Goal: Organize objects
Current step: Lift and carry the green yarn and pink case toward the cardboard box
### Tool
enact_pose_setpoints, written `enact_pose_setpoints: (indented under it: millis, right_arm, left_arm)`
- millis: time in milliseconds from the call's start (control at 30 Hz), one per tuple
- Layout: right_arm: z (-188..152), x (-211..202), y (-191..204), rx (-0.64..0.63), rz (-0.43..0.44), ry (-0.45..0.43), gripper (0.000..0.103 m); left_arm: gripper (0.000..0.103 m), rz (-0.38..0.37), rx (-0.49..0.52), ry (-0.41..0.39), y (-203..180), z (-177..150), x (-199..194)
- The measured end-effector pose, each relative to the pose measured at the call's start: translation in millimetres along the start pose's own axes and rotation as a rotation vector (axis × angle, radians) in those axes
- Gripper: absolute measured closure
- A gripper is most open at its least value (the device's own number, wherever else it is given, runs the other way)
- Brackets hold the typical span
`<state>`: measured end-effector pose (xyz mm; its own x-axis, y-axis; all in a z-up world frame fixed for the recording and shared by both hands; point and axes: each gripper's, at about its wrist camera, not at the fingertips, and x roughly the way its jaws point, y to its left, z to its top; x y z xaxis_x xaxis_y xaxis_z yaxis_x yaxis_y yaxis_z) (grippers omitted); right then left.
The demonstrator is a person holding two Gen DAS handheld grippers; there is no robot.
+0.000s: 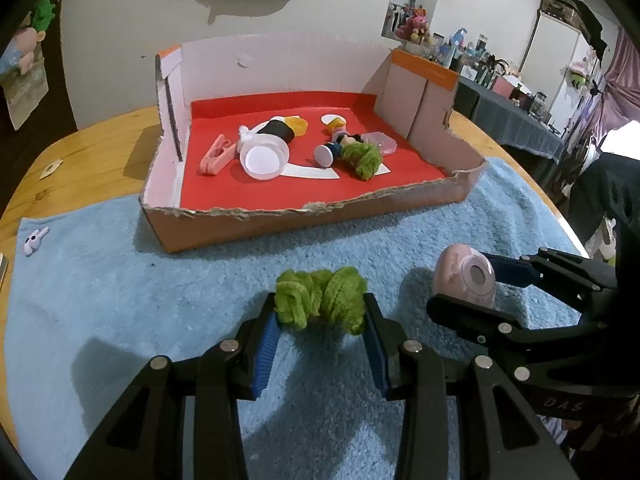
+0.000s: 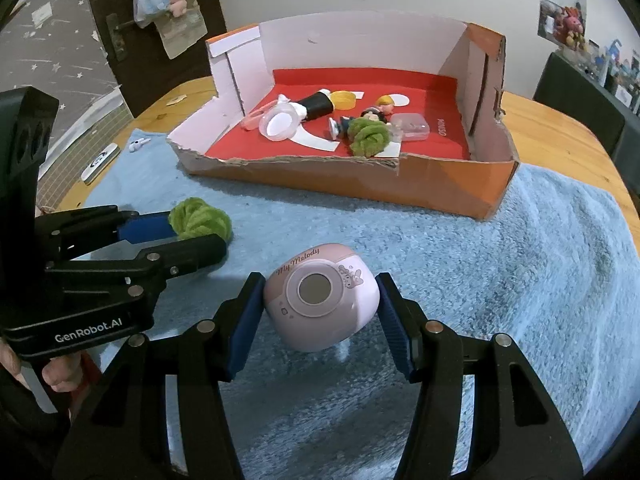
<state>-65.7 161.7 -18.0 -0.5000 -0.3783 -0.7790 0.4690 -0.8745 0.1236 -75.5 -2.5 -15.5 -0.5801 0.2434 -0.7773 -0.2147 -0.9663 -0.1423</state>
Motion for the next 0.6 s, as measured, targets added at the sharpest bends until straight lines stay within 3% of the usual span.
enact_pose_setpoints:
  millis: [600]
  right_arm:
    - [6, -11, 12, -0.020, 0.010, -0.024, 0.049]
  left_arm:
    - [0.062, -0.006, -0.010, -0.040, 5, 4, -17]
